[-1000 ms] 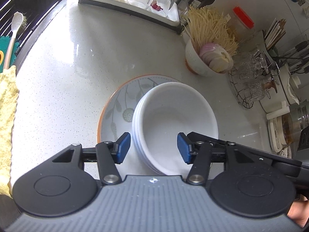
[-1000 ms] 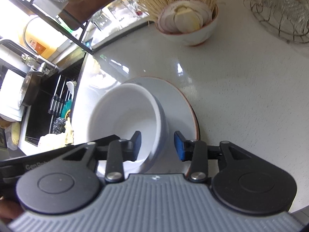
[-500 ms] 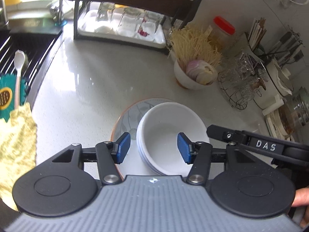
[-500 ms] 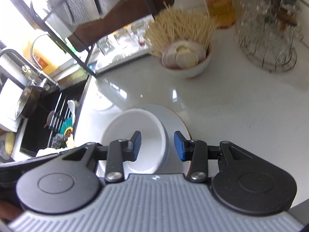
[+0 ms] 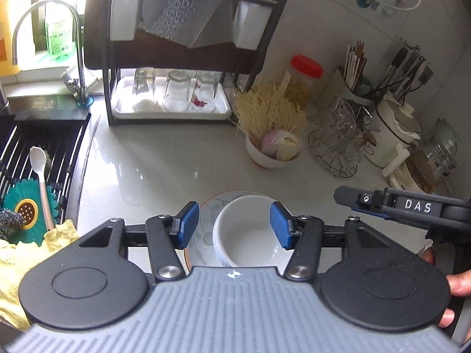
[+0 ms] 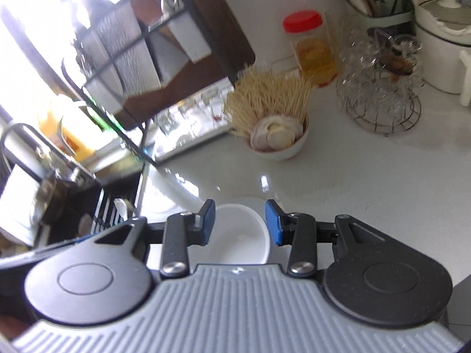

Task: Organize plates and bowls
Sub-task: 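Lower the white bowls onto the floral plate and open the left gripper, then withdraw the open left gripper from the plate and bowls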

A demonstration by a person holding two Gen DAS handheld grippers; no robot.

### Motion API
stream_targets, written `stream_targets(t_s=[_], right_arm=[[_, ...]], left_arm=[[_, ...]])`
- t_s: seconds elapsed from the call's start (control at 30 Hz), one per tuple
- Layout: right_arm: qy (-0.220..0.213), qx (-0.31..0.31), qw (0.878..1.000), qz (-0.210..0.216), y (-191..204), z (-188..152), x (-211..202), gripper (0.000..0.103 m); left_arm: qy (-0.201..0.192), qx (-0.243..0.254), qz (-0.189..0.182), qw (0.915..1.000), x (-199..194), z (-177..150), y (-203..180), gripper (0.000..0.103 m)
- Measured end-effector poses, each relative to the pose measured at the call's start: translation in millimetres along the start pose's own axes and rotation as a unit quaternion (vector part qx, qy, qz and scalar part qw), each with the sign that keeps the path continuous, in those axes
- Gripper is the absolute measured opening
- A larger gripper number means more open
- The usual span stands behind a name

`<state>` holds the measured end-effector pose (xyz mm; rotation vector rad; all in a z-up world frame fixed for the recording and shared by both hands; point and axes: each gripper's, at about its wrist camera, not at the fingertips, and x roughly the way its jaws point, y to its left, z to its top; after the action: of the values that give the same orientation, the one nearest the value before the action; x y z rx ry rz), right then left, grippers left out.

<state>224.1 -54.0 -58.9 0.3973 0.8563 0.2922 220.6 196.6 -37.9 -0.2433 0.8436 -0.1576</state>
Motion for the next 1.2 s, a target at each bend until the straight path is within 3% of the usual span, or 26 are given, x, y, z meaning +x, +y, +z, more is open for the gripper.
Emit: stream_targets(t_s=[0.6, 1.2], right_arm=[[-0.065, -0.077, 0.994, 0.046, -7.7, -0.2, -102.1, 0.041], [-0.069, -0.124, 0.986, 0.085, -16.6, -27.3, -139.6, 0.041]], left_arm=[[-0.051, 0.0, 0.011, 0.9986, -68.0, -31.7, -65.8, 0.06], [-0.086, -0.034, 0.042, 0.9949, -114.6, -76.6, -101.5, 0.06]])
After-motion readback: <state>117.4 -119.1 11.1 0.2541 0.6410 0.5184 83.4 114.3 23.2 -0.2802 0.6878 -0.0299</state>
